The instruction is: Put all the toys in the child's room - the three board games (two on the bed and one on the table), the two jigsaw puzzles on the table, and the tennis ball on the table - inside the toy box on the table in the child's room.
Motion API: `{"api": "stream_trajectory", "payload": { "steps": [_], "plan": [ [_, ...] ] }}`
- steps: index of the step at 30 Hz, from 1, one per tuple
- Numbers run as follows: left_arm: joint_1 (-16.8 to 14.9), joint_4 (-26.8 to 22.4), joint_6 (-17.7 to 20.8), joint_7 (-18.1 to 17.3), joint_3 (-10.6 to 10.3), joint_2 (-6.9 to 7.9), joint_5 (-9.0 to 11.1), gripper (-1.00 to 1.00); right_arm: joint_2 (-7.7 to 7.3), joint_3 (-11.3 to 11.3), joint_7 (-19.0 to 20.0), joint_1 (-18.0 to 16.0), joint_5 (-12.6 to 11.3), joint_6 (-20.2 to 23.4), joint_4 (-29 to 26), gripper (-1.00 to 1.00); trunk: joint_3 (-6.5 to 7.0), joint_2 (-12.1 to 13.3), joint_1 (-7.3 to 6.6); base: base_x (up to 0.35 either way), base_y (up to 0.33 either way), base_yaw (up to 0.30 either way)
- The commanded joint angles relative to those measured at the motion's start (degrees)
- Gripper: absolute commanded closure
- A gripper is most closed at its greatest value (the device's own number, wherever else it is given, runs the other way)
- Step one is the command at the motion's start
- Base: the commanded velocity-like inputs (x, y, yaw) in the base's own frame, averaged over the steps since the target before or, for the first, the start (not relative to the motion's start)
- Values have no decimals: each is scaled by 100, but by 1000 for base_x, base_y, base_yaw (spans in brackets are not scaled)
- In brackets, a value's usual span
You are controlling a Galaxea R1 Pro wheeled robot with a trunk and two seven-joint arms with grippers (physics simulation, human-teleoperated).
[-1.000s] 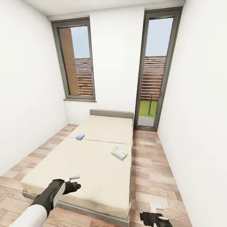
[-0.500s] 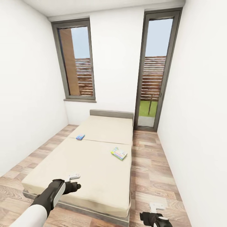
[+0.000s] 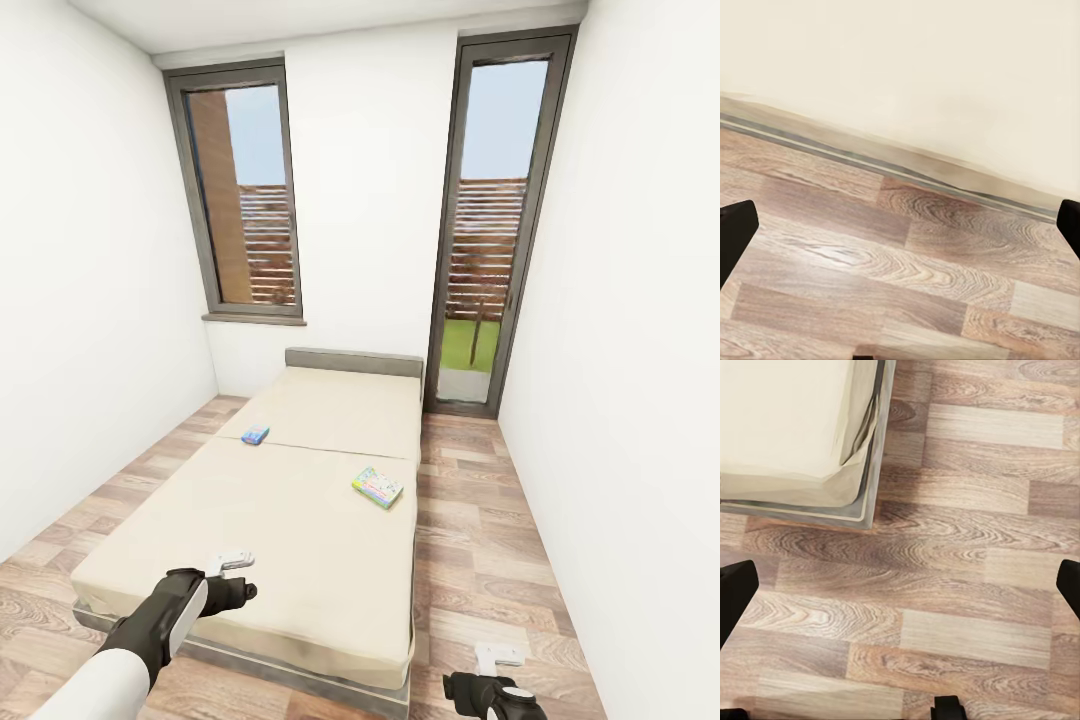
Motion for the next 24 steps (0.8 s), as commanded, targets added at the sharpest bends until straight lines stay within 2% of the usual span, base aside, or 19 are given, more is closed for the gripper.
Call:
{"api": "stream_trajectory", "payload": {
  "steps": [1,12,24],
  "plan": [
    [-2,-8,36,5,11,-4,52,-100,4,-15,-12,-3,-10,31,-11,-100,-13,-13,3,42,0,0],
    [-1,-5,38,21,5,-48,43,-100,10,-15,-12,2,-5,24,-11,-100,-13,-13,3,214,-99,10],
    [-1,-4,38,22,5,-50,43,-100,11,-15,-20,2,-3,22,13,-100,-13,-13,3,289,-120,220]
  ]
}}
